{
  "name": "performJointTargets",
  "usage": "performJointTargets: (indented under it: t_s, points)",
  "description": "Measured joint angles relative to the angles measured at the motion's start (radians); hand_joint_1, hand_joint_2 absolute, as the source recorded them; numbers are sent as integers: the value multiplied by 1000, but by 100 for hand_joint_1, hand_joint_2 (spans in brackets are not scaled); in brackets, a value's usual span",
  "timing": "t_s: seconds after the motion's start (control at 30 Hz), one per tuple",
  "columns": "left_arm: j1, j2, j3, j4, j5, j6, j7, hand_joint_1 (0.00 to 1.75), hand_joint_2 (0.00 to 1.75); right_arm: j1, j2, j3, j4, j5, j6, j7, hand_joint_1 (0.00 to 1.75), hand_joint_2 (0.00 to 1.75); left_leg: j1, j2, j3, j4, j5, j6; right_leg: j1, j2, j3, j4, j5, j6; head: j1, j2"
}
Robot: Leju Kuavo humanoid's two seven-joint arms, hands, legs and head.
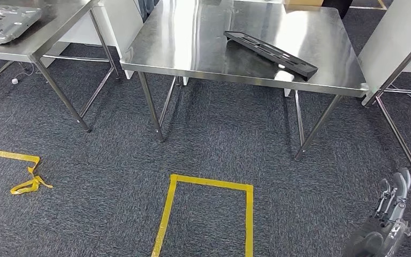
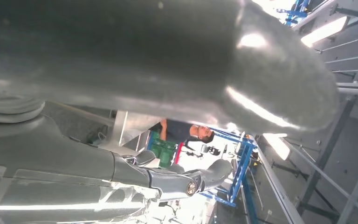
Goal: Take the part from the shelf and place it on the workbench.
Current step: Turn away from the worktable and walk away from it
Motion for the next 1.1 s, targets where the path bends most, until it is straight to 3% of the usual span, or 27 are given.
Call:
performJointTargets:
  t_s: [0.07, 0.1, 0.13, 0.17, 0.23, 0.3, 0.33, 0.37, 0.43, 0.47, 0.5, 0.57, 0.6, 0.63, 0.67, 0.7, 0.73, 0.77, 0.83, 0.87, 0.93, 0.97, 1.0, 1.07, 1.1]
  points:
    - [0, 0, 0, 2, -3, -1, -1, 0, 0, 2, 0, 0, -1, 0, -4, 2, 0, 0, 1, -2, -24, 129, -106, -6, 5, -3, -29, 3, 24, -11, -3, 0]
    - [0, 1, 0, 3, -5, -2, -2, 0, 0, 2, 0, 0, -1, 0, -7, 5, 0, 0, 1, -3, -30, 191, -130, -8, 7, -5, -45, 7, 35, -13, -4, 0]
    - [0, 1, 0, 3, -6, -3, -4, 0, 0, 2, 0, 0, -2, 0, -11, 9, 0, 0, 1, -4, -26, 230, -126, -8, 9, -5, -61, 13, 45, -12, -4, 0]
    - [0, 2, 0, 4, -8, -5, -6, 0, 0, 2, 0, 0, -2, 0, -13, 14, 0, 0, 1, -4, -7, 238, -102, -8, 10, -6, -79, 22, 53, -9, -4, 0]
    - [-1, 3, 0, 5, -12, -6, -9, 0, 0, 3, 0, 0, -2, 2, -16, 24, 0, 0, 1, -6, 82, 152, -59, -2, 10, -5, -113, 46, 66, -3, -4, 0]
    - [-4, 5, 0, 5, -16, -7, -12, 0, 0, 3, 0, 0, -5, 5, -16, 32, 0, 0, -2, -8, 181, 18, -75, 5, 14, -6, -140, 69, 75, 7, -4, 0]
    - [-6, 6, -1, 5, -18, -8, -13, 0, 0, 3, 0, 0, -6, 7, -16, 35, 0, 0, -4, -10, 206, -25, -92, 8, 16, -7, -148, 75, 81, 13, -4, 0]
    - [-7, 6, -1, 5, -19, -8, -13, 0, 0, 3, 0, 0, -8, 9, -16, 38, 0, 0, -8, -10, 212, -47, -100, 14, 17, -9, -156, 78, 89, 21, -3, 0]
    - [-7, 7, -1, 9, -23, -8, -13, 0, 0, 3, 0, 0, -9, 14, -16, 43, 0, 0, -9, -7, 189, -58, -86, 32, 18, -9, -174, 83, 97, 33, -4, 0]
    - [-7, 8, -1, 11, -24, -8, -13, 0, 0, 3, 0, -1, -10, 16, -15, 46, 0, 0, -8, -4, 173, -61, -73, 43, 17, -8, -187, 96, 81, 32, -2, 0]
    - [-6, 8, -1, 13, -25, -8, -13, 0, 0, 3, 0, -2, -10, 17, -14, 48, 0, 0, -6, -1, 155, -63, -58, 52, 17, -6, -203, 128, 46, 28, -1, 0]
    - [-7, 10, -1, 14, -26, -8, -13, 0, 0, 3, -1, -4, -10, 17, -12, 53, 0, 0, -8, 3, 123, -63, -31, 59, 14, -2, -231, 236, -43, 19, 4, 0]
    - [-8, 10, -1, 14, -27, -8, -13, 0, 0, 3, -2, -4, -9, 16, -10, 55, 0, 0, -8, 4, 106, -62, -17, 59, 13, -1, -238, 295, -71, 22, 4, 0]
    - [-8, 10, -1, 15, -28, -8, -13, 0, 0, 3, -2, -4, -9, 13, -8, 58, 0, 0, -9, 6, 90, -61, -2, 58, 11, -1, -233, 335, -75, 31, 4, 0]
    - [-8, 10, -1, 16, -29, -8, -13, 0, 0, 3, -3, -4, -8, 10, -6, 60, 0, 0, -9, 7, 74, -60, 12, 56, 9, 0, -216, 347, -58, 45, 5, 0]
    - [-8, 10, -1, 18, -30, -8, -13, 0, 0, 3, -4, -4, -7, 8, -4, 62, 0, 0, -9, 8, 57, -59, 26, 53, 7, 0, -183, 324, -31, 58, 5, 0]
    - [-9, 10, -1, 20, -31, -9, -13, 0, 0, 2, -4, -5, -5, 6, -2, 63, 0, 0, -9, 8, 44, -58, 40, 49, 4, 1, -133, 268, -8, 67, 5, 0]
    - [-9, 10, -1, 21, -32, -9, -13, 0, 0, 1, -5, -4, -5, 6, 0, 64, 0, 0, -10, 7, 32, -56, 53, 44, 4, 1, -70, 184, -4, 68, 5, 0]
    - [-11, 11, -1, 23, -35, -8, -14, 0, 0, -1, -5, -4, -4, 6, 3, 67, 0, 0, -13, 6, 21, -58, 78, 33, 9, 3, 22, 40, -27, 51, 4, 0]
    - [-11, 12, -1, 23, -36, -8, -14, 0, 0, -2, -5, -4, -4, 7, 4, 68, 0, 0, -13, 6, 20, -62, 91, 27, 13, 4, 39, 5, -38, 40, 3, 0]
    - [-12, 15, -1, 26, -37, -8, -14, 0, 0, -3, -5, -4, -3, 8, 4, 72, 0, 0, -10, 5, 17, -67, 104, 15, 11, 2, 26, 3, -26, 22, 2, 0]
    - [-12, 16, -1, 28, -37, -8, -14, 0, 0, -3, -5, -4, -3, 9, 5, 73, 0, 0, -8, 3, 12, -56, 82, 9, 8, 0, 16, 5, -15, 11, 1, 0]
    - [-11, 17, -1, 29, -37, -8, -14, 0, 0, -3, -5, -4, -3, 9, 5, 73, 0, 0, -6, 2, 3, -25, 37, 5, 4, -2, 4, 5, -2, 1, 0, 0]
    - [-12, 18, -1, 31, -39, -8, -14, 0, 0, -3, -4, -4, -3, 10, 5, 74, 0, 0, -5, -1, -19, 93, -84, -2, 5, -5, -25, 7, 25, -12, -2, 0]
    - [-12, 19, -1, 32, -40, -8, -14, 0, 0, -3, -4, -4, -3, 11, 5, 75, 0, 0, -5, -2, -28, 161, -122, -4, 6, -5, -42, 9, 38, -14, -3, 0]
